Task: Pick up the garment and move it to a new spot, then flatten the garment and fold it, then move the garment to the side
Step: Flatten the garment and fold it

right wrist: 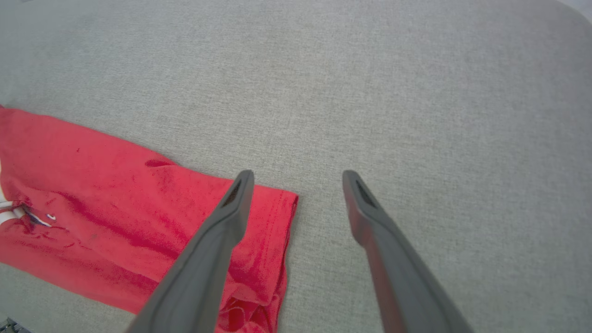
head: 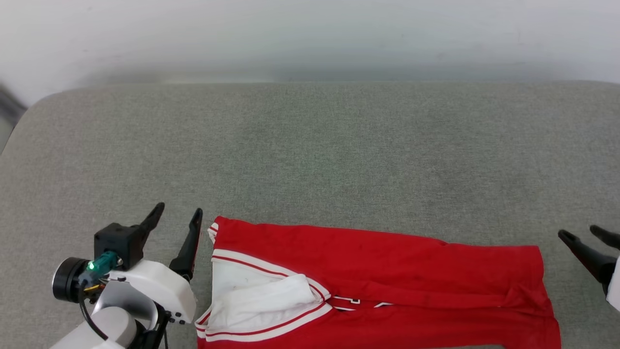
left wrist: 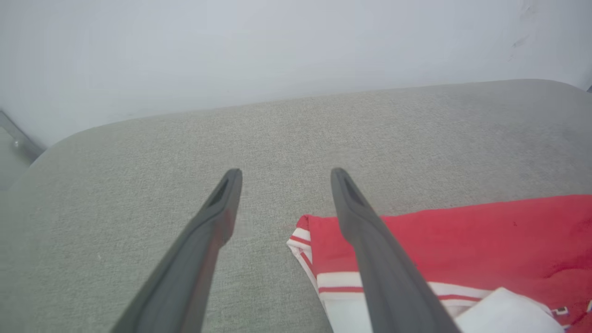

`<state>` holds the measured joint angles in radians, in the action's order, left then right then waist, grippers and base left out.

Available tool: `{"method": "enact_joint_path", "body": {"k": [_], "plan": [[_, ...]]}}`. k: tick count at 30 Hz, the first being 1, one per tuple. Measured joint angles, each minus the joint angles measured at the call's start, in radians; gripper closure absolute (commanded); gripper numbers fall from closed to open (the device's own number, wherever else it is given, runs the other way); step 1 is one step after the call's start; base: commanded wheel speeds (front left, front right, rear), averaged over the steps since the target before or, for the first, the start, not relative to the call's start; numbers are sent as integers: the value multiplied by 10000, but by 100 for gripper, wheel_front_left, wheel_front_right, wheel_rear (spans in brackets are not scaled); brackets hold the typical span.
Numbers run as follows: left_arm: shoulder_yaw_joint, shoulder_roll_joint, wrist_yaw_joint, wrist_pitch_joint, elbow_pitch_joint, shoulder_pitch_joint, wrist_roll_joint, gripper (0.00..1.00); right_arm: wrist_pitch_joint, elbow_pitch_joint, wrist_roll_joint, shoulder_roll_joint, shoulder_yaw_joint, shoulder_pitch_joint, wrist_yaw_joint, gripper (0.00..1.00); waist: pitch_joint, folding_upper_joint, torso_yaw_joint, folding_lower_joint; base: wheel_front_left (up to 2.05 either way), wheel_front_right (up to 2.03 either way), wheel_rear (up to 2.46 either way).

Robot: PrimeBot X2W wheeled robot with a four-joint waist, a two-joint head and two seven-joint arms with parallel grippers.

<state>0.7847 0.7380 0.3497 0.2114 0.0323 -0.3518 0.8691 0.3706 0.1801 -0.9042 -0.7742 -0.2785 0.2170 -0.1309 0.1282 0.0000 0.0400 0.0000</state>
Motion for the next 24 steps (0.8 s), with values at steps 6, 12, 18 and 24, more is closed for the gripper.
{"method": "enact_joint_path", "body": {"k": [6, 12, 18, 24], "plan": [[-794, -627, 560, 476, 303, 443, -671, 0, 470, 602, -242, 585, 443, -316, 0, 0, 209, 0, 142, 0, 0, 0, 0], [-2382, -1607, 637, 497, 102, 1176, -2054, 0, 953, 1243, -470, 1149, 391, -641, 0, 0, 392, 0, 276, 0, 0, 0, 0], [-3682, -2583, 221, 500, -19, 2001, -3252, 0, 1528, 1365, -1174, 1530, 176, -789, 2, 0, 519, 0, 381, 0, 0, 0, 0], [-4527, -3547, -238, 500, 2, 2556, -4349, 0, 1758, 1026, -1789, 1835, -236, -987, 2, 0, 582, 0, 451, 0, 0, 0, 0]]}}
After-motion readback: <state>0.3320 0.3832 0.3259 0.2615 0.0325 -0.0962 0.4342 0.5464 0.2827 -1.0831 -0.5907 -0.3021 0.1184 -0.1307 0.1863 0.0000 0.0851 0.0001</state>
